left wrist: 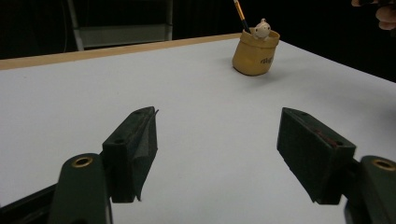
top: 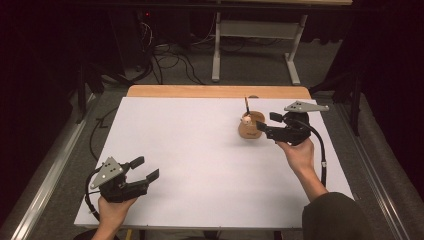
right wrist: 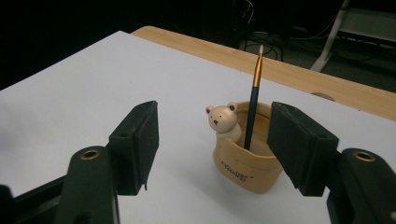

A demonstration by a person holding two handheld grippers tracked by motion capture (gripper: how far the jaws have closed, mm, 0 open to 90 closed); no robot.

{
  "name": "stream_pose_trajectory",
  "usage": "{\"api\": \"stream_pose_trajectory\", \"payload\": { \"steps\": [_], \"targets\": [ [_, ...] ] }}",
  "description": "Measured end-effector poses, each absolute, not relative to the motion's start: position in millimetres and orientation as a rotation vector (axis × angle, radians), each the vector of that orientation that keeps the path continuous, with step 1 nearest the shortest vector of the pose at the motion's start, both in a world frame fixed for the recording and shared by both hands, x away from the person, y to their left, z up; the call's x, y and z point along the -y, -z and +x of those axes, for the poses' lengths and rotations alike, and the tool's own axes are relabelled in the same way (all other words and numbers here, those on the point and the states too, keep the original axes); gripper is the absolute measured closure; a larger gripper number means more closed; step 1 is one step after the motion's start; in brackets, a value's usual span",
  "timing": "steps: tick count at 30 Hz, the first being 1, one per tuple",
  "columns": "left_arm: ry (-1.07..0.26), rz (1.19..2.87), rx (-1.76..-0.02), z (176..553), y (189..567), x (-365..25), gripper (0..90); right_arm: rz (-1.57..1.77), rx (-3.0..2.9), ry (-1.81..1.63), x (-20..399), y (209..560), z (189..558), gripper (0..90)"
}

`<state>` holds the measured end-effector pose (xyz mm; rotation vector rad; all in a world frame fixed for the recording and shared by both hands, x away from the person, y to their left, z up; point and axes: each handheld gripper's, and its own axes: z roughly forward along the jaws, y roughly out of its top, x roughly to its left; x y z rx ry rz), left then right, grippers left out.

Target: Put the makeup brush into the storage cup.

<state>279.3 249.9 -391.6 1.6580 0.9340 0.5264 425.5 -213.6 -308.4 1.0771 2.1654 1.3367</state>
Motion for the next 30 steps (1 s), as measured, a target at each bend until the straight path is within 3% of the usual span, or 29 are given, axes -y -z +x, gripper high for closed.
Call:
{"api": "stream_pose_trajectory", "payload": {
  "steps": [30],
  "targets": [
    [-0.521, 1.656, -0.935, 279, 392, -251, 29.1, 1.028, -2.118, -1.425, 232, 302, 381, 32.0]
  ]
}}
